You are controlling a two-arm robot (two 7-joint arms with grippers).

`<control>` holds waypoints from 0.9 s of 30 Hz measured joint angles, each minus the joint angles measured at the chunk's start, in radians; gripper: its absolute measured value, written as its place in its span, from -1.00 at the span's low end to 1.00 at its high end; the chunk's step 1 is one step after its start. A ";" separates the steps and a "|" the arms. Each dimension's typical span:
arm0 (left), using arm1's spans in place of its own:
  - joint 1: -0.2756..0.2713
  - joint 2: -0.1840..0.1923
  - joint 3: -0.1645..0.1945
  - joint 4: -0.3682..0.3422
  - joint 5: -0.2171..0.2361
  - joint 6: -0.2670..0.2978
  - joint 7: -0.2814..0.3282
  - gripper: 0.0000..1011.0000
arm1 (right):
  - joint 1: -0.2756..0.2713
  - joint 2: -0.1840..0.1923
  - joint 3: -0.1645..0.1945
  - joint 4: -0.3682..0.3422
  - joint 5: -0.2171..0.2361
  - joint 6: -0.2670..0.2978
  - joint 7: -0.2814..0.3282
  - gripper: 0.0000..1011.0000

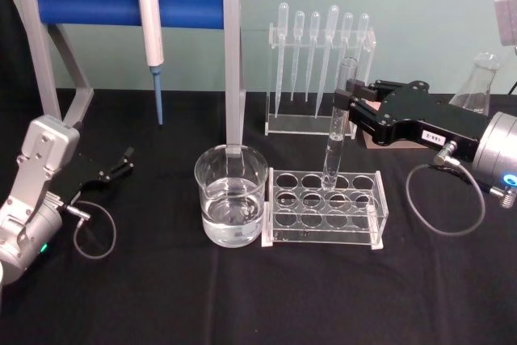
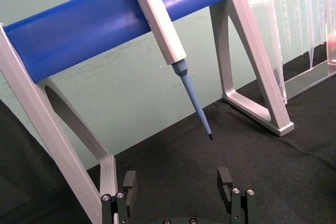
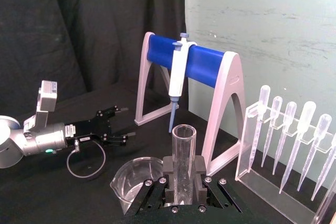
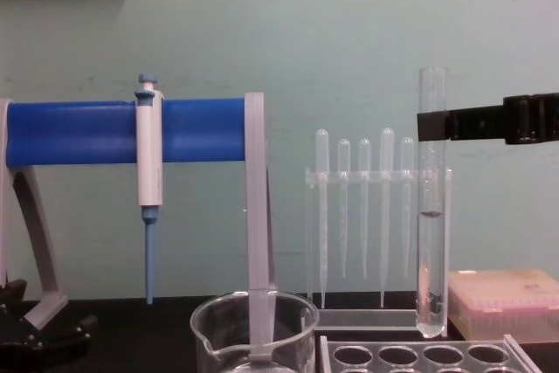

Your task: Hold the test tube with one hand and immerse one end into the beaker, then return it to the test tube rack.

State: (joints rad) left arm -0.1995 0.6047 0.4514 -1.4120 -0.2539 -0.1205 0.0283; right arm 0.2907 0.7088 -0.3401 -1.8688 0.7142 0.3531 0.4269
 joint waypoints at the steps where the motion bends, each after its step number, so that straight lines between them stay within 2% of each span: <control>1: 0.000 0.000 0.000 0.000 0.000 0.000 0.000 0.98 | 0.000 0.000 0.000 0.000 0.000 0.000 0.000 -0.56; 27: 0.000 0.000 0.000 0.000 0.000 0.000 0.000 0.98 | 0.000 0.000 0.000 0.000 0.000 0.000 0.000 -0.56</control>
State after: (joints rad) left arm -0.1995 0.6047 0.4514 -1.4120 -0.2539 -0.1205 0.0283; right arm 0.2907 0.7087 -0.3401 -1.8689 0.7142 0.3532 0.4269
